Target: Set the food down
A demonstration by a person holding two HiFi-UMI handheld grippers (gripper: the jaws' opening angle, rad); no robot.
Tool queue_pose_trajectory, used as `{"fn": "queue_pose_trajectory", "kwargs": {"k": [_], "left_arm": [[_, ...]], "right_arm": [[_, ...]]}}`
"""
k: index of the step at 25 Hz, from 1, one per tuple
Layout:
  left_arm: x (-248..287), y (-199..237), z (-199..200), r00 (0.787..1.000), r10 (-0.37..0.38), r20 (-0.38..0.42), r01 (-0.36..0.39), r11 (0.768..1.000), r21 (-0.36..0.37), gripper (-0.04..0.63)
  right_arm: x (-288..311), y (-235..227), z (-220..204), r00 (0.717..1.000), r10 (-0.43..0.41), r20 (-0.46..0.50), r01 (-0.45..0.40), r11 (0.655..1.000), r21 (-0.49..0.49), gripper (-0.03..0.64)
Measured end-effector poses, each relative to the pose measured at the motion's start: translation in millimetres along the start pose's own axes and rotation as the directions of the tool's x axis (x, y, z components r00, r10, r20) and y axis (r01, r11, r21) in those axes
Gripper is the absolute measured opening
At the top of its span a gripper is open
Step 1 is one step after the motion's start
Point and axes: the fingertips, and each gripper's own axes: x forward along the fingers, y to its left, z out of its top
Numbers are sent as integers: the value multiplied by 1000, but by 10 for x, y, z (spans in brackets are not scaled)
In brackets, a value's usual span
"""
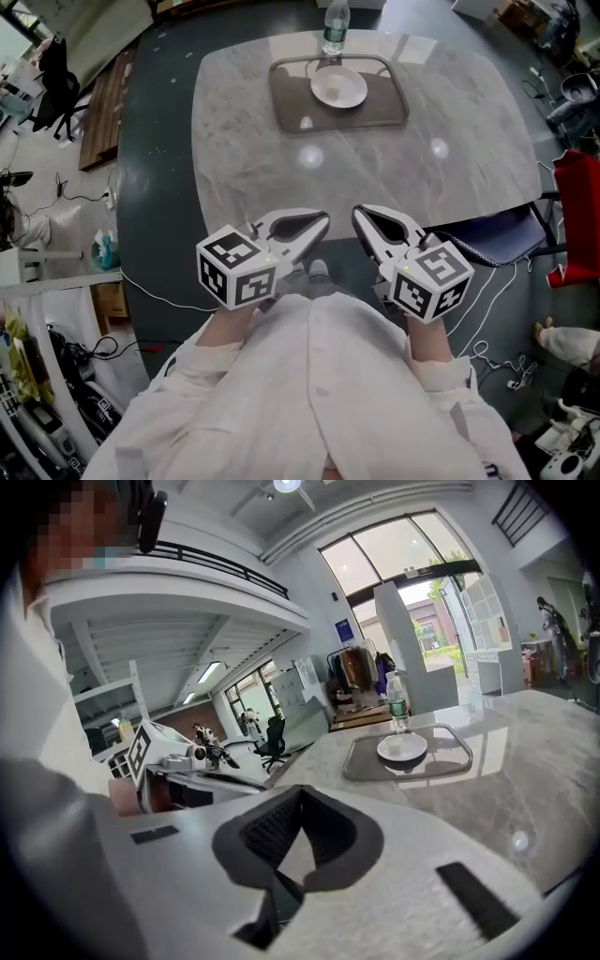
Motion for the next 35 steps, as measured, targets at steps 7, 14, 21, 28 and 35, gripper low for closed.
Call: {"fn": "queue_pose_trajectory", "kwargs": {"k": [7, 14, 21, 28, 35], "left_arm": [[56, -21, -86, 999, -28, -33, 28, 1000, -5, 20], [95, -39, -134, 998, -51, -42, 50, 999, -7, 20], [162, -59, -152, 997, -62, -42, 62, 998, -6, 20], [195, -89, -157, 997, -63, -36, 63, 998, -8, 20], [222, -68, -152, 998, -52, -38, 51, 999, -7, 21]], "right_arm": [[-28, 49, 29, 996, 62, -57, -68, 992, -107, 3], [-110, 16, -18, 993, 50, -106, -66, 986, -151, 3], [-133, 34, -136, 985, 70, -157, -100, 976, -192, 3], [-163, 22, -149, 982, 83, -170, -117, 973, -199, 2], [-217, -41, -114, 986, 63, -157, -92, 978, -187, 2]]}}
